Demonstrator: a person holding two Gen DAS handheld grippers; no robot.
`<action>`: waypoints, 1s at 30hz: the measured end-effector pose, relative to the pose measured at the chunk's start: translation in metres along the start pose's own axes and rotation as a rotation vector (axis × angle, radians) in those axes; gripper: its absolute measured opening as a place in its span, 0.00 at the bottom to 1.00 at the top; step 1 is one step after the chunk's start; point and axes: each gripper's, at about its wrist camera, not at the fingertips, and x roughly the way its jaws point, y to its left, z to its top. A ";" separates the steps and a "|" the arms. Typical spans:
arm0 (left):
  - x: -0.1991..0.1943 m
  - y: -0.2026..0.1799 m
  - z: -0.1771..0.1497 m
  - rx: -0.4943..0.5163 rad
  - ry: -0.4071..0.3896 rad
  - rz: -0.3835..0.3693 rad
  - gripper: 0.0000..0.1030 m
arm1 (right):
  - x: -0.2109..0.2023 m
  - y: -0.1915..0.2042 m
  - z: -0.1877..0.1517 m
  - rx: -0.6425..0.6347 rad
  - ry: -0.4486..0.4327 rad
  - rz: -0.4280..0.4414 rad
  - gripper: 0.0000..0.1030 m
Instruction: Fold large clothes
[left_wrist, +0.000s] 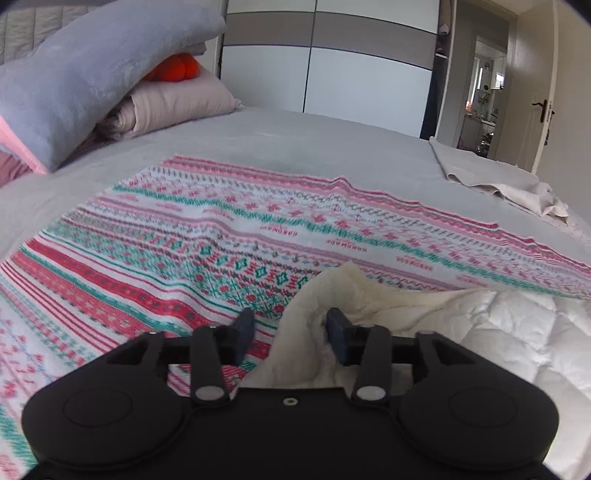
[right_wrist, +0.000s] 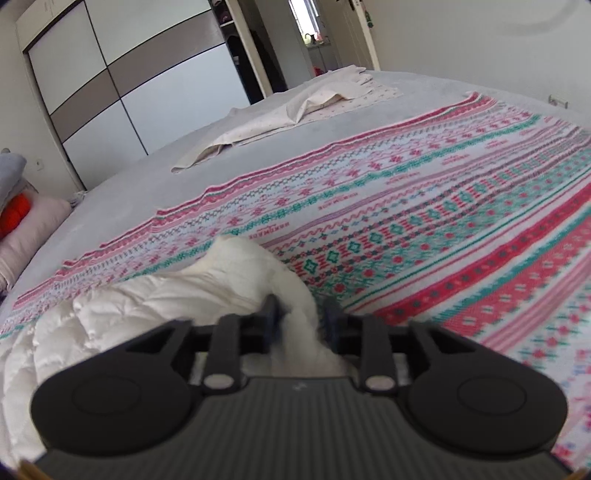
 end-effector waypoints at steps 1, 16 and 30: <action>-0.012 0.001 0.003 0.006 -0.016 -0.014 0.51 | -0.015 -0.003 0.002 0.012 -0.021 0.013 0.49; -0.152 0.041 -0.017 -0.218 0.176 -0.189 0.95 | -0.152 -0.066 -0.031 0.164 0.074 0.026 0.67; -0.149 0.087 -0.104 -0.731 0.385 -0.491 0.93 | -0.167 -0.073 -0.078 0.173 0.197 0.116 0.80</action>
